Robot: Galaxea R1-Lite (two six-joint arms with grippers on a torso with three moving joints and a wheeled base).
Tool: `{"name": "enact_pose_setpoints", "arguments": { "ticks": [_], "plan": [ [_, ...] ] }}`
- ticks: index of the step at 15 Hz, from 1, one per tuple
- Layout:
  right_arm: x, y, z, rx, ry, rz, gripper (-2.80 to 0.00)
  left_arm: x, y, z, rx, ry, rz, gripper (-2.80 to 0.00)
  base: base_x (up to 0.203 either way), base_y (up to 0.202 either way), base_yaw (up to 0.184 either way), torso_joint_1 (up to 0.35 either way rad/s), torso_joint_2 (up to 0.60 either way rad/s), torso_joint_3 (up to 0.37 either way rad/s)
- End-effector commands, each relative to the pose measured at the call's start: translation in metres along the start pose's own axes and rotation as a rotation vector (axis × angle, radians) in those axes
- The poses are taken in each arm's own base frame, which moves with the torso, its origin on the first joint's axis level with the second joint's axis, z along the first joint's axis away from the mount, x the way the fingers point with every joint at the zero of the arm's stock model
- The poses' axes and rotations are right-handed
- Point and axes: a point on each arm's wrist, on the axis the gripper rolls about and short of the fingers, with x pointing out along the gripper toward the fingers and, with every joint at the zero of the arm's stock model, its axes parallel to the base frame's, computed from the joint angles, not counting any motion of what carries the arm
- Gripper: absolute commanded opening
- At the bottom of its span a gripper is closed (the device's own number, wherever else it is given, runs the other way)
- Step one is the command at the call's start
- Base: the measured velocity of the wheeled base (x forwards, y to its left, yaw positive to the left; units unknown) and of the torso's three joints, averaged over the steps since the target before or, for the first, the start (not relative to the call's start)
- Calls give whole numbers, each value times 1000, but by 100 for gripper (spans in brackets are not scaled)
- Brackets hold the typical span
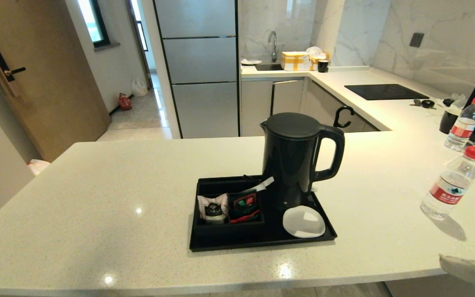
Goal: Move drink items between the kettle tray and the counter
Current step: Pick up the kettle
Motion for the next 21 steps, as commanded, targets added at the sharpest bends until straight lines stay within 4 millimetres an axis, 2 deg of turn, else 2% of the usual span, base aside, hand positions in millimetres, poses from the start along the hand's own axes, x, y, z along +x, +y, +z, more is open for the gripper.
{"name": "enact_pose_setpoints", "arguments": {
  "ticks": [1,3,5,8,9,10,11,15,18,21],
  "plan": [
    [18,10,12,-16,50,21,-280,0,0,0,0,1,0,-280,0,0,0,0,0,0],
    [50,25,32,-18,96,30,-280,0,0,0,0,-1,0,-280,0,0,0,0,0,0],
    [81,36,52,23,64,15,-280,0,0,0,0,-1,0,-280,0,0,0,0,0,0],
    [134,43,70,128,-31,-125,-280,0,0,0,0,-1,0,-280,0,0,0,0,0,0],
    [143,42,77,162,-89,-168,-102,0,0,0,0,-1,0,-280,0,0,0,0,0,0],
    [154,43,82,167,-112,-193,0,0,0,0,0,-1,0,-280,0,0,0,0,0,0],
    [168,43,88,172,-134,-228,0,0,0,0,0,-1,0,-280,0,0,0,0,0,0],
    [190,32,106,211,-203,-364,0,0,0,0,0,-1,0,-280,0,0,0,0,0,0],
    [195,33,110,215,-240,-354,0,0,0,0,0,-1,0,-280,0,0,0,0,0,0],
    [213,36,113,201,-316,-329,0,0,0,0,0,1,0,-280,0,0,0,0,0,0]
  ]
}}
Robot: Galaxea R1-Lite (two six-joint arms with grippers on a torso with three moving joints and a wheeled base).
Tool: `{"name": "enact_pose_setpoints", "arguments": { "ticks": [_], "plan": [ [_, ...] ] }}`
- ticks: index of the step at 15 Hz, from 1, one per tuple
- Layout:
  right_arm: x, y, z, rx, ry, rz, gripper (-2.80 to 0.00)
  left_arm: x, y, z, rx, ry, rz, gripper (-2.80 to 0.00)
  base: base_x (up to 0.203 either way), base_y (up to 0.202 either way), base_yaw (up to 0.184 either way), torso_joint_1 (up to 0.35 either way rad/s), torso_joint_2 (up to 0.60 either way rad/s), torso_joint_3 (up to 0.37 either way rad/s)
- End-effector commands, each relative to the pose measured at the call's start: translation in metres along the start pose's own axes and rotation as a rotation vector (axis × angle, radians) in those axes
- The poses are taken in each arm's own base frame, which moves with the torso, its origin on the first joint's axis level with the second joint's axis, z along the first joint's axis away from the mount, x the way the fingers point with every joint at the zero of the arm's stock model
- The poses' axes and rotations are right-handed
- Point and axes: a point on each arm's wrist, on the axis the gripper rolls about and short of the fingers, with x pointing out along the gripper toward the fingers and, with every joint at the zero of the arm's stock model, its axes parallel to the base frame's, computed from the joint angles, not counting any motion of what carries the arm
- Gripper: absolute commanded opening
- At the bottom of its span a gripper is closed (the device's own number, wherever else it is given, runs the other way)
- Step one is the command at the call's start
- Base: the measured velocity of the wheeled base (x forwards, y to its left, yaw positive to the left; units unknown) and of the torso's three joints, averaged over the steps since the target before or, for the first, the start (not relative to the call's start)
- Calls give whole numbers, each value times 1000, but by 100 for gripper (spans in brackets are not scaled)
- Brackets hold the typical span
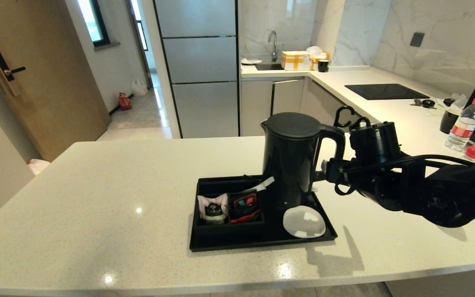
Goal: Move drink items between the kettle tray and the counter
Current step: Pick up the kettle
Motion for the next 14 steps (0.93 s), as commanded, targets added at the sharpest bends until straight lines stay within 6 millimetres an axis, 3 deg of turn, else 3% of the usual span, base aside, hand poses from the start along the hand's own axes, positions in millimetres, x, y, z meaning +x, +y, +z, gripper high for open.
{"name": "enact_pose_setpoints", "arguments": {
  "ticks": [1,4,9,14],
  "plan": [
    [11,4,-7,-6,1,-2,0,0,0,0,0,0,0,-280,0,0,0,0,0,0],
    [24,7,-8,-27,-62,1,0,0,0,0,0,-1,0,-280,0,0,0,0,0,0],
    [42,-6,1,-69,-233,-20,0,0,0,0,0,-1,0,-280,0,0,0,0,0,0],
    [58,-17,-2,-64,-223,-3,0,0,0,0,0,-1,0,-280,0,0,0,0,0,0]
  ]
}}
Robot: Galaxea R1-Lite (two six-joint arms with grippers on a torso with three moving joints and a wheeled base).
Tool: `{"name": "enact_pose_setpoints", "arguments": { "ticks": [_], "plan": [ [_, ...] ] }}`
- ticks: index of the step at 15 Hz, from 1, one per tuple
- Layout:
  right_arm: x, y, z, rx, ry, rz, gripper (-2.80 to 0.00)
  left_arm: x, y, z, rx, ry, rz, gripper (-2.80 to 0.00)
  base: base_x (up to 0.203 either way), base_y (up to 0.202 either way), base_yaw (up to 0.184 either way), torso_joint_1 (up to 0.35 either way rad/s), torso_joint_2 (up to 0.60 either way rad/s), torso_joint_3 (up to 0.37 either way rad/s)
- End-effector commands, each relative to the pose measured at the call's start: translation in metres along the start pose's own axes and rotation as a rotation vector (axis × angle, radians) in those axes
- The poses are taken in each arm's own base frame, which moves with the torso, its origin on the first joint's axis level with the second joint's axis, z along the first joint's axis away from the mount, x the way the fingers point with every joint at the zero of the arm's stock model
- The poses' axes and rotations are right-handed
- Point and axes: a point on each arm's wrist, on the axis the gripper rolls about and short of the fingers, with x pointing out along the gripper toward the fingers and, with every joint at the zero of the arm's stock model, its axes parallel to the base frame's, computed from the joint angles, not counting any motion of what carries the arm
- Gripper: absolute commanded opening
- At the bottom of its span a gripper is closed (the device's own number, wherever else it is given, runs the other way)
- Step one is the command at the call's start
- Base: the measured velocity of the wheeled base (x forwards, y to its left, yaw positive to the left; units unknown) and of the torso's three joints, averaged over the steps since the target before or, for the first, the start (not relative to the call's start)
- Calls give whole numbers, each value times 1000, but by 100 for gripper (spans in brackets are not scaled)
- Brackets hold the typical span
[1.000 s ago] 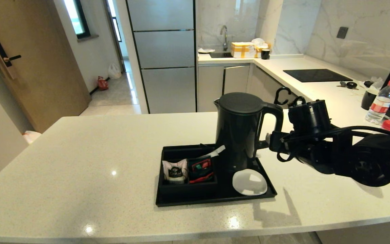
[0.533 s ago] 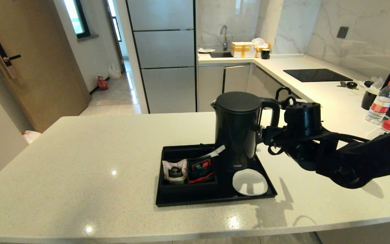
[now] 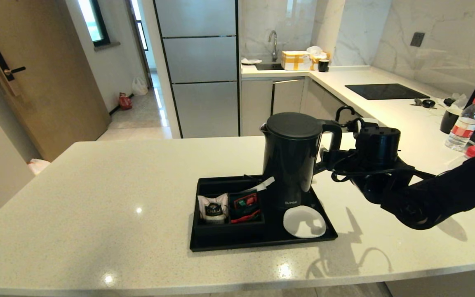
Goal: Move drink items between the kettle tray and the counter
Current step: Pick up the kettle
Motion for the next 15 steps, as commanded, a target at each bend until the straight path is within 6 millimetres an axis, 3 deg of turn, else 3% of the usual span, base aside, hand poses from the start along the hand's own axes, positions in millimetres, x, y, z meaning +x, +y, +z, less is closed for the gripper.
{"name": "enact_pose_setpoints", "arguments": {
  "ticks": [1,11,12,15],
  "plan": [
    [5,-2,-5,3,5,28,0,0,0,0,0,-1,0,-280,0,0,0,0,0,0],
    [19,-3,-11,19,-14,91,0,0,0,0,0,-1,0,-280,0,0,0,0,0,0],
    [19,-3,-11,19,-14,91,-280,0,0,0,0,-1,0,-280,0,0,0,0,0,0],
    [22,-5,-9,16,-20,86,-280,0,0,0,0,-1,0,-280,0,0,0,0,0,0]
  ]
}}
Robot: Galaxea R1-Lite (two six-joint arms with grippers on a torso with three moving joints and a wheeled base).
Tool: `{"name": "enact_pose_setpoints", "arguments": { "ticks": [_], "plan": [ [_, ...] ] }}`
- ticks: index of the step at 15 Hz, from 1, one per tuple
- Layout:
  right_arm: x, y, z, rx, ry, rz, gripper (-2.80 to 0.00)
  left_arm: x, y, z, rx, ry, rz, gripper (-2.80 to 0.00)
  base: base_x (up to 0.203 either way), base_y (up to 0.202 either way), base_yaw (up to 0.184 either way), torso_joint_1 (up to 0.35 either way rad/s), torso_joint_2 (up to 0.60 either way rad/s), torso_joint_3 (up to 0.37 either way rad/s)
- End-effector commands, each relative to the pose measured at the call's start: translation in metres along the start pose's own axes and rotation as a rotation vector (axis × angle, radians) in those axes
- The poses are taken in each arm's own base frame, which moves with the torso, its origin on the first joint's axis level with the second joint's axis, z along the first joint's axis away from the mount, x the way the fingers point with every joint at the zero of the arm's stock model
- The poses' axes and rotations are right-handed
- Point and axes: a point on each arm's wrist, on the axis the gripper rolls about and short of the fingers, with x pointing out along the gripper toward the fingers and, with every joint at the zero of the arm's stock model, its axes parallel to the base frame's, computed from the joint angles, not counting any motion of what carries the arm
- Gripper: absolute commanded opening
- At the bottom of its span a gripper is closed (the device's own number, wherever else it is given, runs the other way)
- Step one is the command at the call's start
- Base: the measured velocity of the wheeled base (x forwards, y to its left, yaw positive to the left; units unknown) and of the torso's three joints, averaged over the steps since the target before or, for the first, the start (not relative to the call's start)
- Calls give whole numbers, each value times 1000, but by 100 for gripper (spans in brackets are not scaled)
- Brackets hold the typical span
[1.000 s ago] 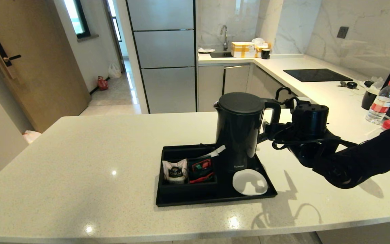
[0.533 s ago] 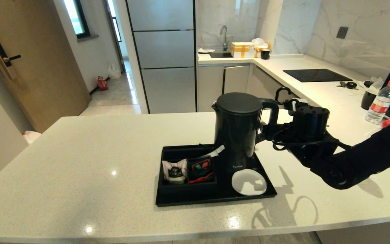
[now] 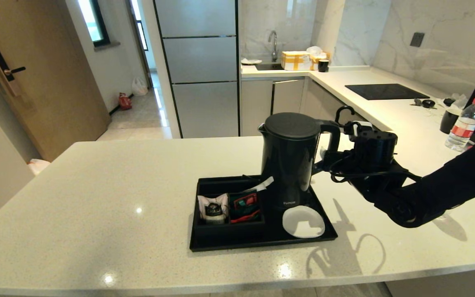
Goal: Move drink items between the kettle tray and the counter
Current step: Pick up the kettle
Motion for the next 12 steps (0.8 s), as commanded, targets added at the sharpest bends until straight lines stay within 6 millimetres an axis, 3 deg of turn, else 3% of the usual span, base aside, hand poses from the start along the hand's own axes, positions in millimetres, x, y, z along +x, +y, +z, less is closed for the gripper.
{"name": "enact_pose_setpoints", "arguments": {
  "ticks": [1,4,12],
  "plan": [
    [0,0,1,3,-8,-2,-280,0,0,0,0,0,0,-280,0,0,0,0,0,0],
    [0,0,1,2,-5,-2,-280,0,0,0,0,0,0,-280,0,0,0,0,0,0],
    [-17,4,60,22,-53,-2,-280,0,0,0,0,0,0,-280,0,0,0,0,0,0]
  ]
}}
